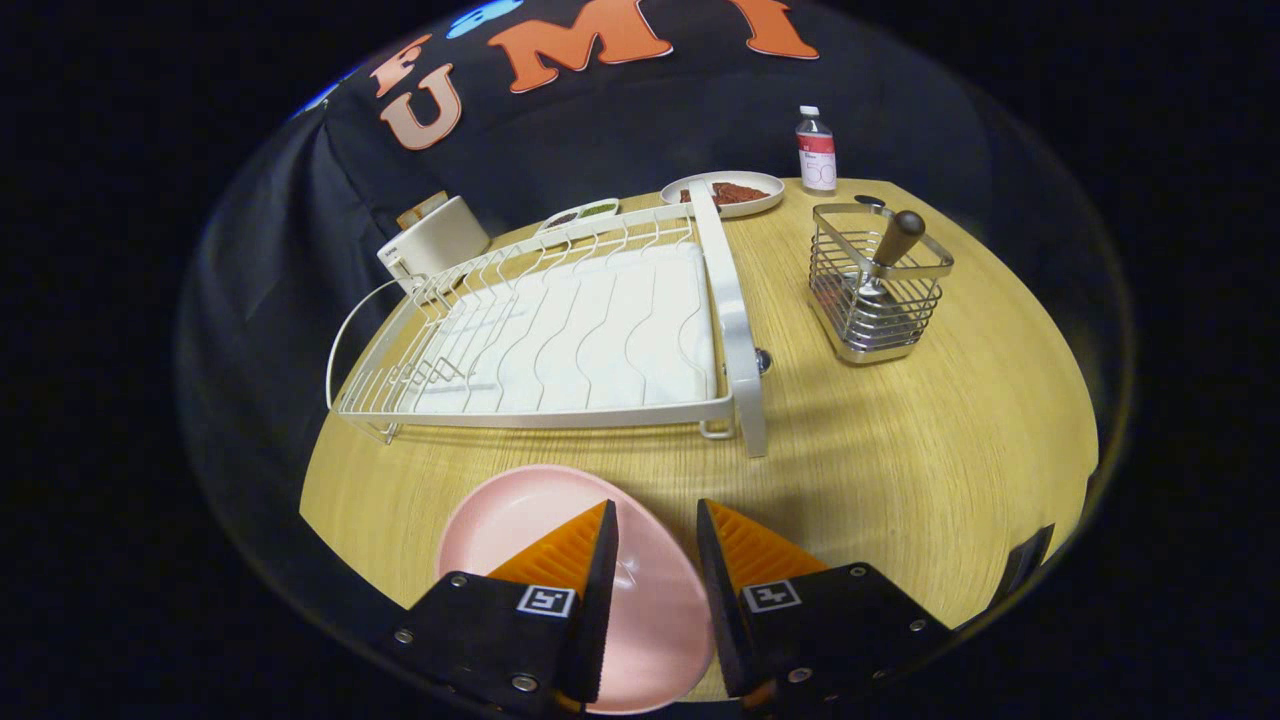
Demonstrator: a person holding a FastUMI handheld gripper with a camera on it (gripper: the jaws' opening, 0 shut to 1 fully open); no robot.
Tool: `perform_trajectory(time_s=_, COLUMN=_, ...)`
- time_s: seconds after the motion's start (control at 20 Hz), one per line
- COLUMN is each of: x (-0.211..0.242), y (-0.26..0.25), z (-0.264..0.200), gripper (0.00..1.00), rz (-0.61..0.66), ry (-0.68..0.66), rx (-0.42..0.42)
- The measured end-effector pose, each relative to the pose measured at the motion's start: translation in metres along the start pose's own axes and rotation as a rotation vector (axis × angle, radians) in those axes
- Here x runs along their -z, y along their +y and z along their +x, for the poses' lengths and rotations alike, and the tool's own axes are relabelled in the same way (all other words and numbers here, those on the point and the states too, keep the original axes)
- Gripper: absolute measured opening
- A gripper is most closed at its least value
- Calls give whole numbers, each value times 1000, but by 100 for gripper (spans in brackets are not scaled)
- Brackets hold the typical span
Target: Take the plate from the dish rack, then take the spoon from the basket and place it into the plate.
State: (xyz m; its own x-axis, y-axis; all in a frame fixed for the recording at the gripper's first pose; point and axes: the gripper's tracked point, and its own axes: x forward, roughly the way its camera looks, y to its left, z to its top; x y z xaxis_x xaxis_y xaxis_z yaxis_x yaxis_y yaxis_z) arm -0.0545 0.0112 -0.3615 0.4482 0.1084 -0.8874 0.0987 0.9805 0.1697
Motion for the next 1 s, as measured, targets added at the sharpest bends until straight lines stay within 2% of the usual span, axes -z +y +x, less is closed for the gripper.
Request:
perform_trajectory(time_s=0.2, x=-11, y=-8, z=-14, gripper=54, rz=10, ry=-23, rx=-5)
perform_trajectory(time_s=0.6, x=-69, y=-44, z=-53, gripper=68, rz=-45, ry=-262, rx=59)
perform_trajectory(time_s=0.8, x=-114, y=-83, z=-60, gripper=68, rz=-102, ry=-460, rx=208)
perform_trajectory(time_s=0.9, x=-131, y=-103, z=-55, gripper=68, rz=-161, ry=-523, rx=304)
perform_trajectory(time_s=1.0, x=-140, y=-113, z=-46, gripper=67, rz=-205, ry=-546, rx=364)
